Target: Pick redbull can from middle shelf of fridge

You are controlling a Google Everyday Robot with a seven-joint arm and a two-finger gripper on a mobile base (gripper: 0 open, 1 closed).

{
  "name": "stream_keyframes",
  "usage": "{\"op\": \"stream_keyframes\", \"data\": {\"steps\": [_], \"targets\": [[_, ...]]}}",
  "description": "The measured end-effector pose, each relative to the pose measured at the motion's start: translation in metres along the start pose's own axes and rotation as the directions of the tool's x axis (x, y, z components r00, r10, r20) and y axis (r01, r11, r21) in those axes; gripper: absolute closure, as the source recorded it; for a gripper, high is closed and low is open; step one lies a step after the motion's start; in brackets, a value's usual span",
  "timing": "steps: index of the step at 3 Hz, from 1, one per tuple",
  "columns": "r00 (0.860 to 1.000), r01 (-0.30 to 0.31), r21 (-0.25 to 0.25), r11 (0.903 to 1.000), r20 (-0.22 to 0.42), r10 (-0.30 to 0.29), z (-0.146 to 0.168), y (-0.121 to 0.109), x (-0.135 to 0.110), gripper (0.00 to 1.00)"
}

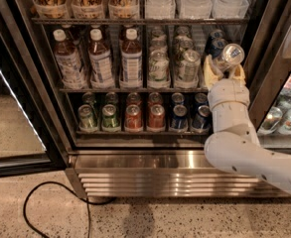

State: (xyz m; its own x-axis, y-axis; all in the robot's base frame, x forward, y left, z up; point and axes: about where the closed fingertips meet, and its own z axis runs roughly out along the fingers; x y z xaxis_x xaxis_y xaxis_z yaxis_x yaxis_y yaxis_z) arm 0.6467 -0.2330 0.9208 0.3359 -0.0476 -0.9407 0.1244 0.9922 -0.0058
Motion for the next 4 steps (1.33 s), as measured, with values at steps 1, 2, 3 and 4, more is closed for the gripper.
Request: {"op": "stream_keyframes", "data": {"steps": [1,2,3,4], "targets": [[0.998,-0.056,-0.099,0.9935,-0.033,0.053,-0.020,0.004,-0.019,1.00],[0.994,-0.074,-0.190,0.9790,-0.097,0.056,-0.038,-0.009,-0.034,1.00],[0.987,-0.085,-0.230,0.9695,-0.152,0.050,-0.053,-0.036,-0.041,1.00],[0.988,-0.119,-0.256,0.9593,-0.123,0.090,-0.064,-0.061,-0.053,1.00]]}}
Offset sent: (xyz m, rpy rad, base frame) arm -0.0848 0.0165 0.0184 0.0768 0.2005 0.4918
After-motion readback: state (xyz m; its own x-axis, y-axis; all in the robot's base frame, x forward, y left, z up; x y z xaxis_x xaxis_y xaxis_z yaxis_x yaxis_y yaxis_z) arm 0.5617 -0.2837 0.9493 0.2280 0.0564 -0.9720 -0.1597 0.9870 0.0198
